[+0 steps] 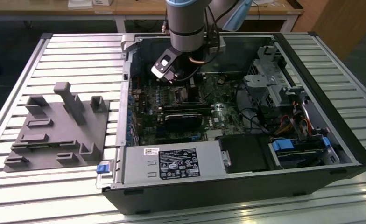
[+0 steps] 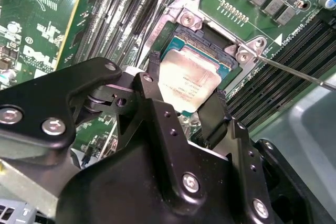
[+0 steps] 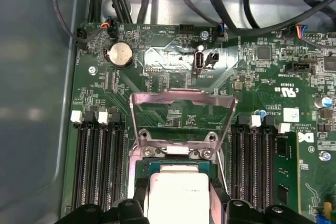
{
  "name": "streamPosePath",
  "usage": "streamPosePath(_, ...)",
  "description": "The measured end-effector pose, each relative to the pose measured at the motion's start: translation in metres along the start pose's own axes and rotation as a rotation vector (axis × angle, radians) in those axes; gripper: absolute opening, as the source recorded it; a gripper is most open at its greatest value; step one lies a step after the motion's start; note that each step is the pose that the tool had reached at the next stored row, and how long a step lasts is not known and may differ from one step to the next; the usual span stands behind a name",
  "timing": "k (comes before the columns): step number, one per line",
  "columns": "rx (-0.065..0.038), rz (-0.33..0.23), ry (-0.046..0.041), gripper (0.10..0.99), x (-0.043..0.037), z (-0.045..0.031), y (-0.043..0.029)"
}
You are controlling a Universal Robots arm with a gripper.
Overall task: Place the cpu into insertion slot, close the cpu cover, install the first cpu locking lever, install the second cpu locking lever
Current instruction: 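Place the cpu into insertion slot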
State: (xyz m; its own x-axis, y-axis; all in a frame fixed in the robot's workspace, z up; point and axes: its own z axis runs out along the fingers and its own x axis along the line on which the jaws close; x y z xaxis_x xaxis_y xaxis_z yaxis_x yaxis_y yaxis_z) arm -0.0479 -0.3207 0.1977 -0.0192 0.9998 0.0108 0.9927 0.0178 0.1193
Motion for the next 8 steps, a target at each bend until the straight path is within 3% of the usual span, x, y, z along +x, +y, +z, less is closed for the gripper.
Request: streamPosePath(8, 0.0, 0.002, -0.0003, 0.541, 0.0015, 0.0038, -0.0038)
